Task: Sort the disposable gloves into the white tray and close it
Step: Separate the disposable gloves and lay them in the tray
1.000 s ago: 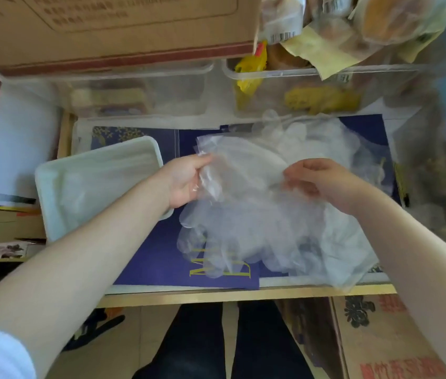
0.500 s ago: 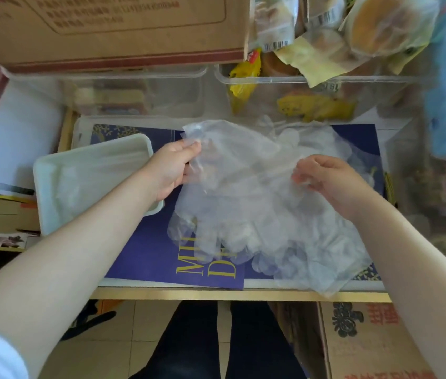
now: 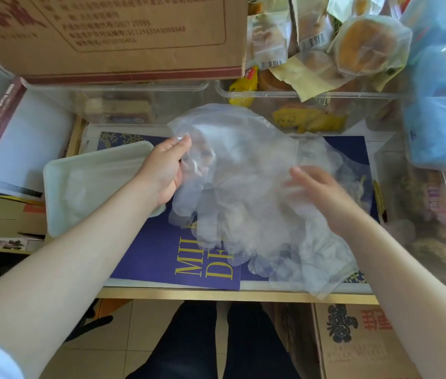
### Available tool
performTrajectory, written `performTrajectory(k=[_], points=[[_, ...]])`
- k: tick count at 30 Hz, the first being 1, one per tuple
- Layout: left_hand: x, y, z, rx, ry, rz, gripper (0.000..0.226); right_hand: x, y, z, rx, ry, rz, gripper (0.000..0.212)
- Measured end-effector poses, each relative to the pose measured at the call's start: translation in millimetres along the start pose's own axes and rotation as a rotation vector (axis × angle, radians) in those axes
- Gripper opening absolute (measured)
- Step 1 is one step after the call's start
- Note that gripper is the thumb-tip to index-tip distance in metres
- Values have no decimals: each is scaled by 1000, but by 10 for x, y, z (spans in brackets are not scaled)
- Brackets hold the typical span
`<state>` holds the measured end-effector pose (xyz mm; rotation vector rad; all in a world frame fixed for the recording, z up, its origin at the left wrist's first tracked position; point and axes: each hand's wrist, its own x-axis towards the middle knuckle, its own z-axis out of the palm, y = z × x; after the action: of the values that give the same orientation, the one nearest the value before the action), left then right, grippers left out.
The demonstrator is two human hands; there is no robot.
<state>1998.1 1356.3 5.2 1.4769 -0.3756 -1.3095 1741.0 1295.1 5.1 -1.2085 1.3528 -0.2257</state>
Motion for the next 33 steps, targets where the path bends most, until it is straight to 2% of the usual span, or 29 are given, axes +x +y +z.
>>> performTrajectory(k=[2, 3, 4, 6, 9, 11, 15, 19, 22, 25, 28, 30, 33], points=[[-53, 1, 28, -18, -10, 4, 18, 14, -13, 141, -429, 346, -271, 43], [-88, 3, 52, -32, -22, 4, 18, -13, -53, 242, -511, 399, -445, 44], [-136, 11, 86, -50, -34, 5, 19, -48, -104, 369, -521, 380, -575, 42], [-216, 8, 146, -81, -91, 8, 21, -109, -188, 641, -483, 274, -696, 40], [-274, -23, 157, -87, -168, 14, 26, -136, -258, 1023, -394, 182, -649, 39], [-287, -40, 129, -72, -196, 14, 30, -94, -255, 1145, -309, 223, -579, 37], [-320, -88, 107, -102, -232, 7, 28, -36, -292, 1136, -148, 304, -549, 14], [-316, -95, 95, -69, -211, 21, 27, -4, -310, 1034, -76, 269, -547, 20], [-315, -79, 92, -45, -197, 14, 24, 9, -303, 1004, -48, 233, -477, 29], [-307, -107, 81, -41, -228, 7, 20, -13, -342, 1008, 131, 147, -406, 18], [-317, -98, 81, -17, -294, 3, 43, -49, -381, 991, 302, 15, -366, 5], [-323, -88, 105, -20, -324, 12, 52, -46, -370, 997, 299, -16, -358, 16], [-315, -83, 146, 69, -263, 54, 33, -33, -358, 1026, 192, -2, -347, 59]])
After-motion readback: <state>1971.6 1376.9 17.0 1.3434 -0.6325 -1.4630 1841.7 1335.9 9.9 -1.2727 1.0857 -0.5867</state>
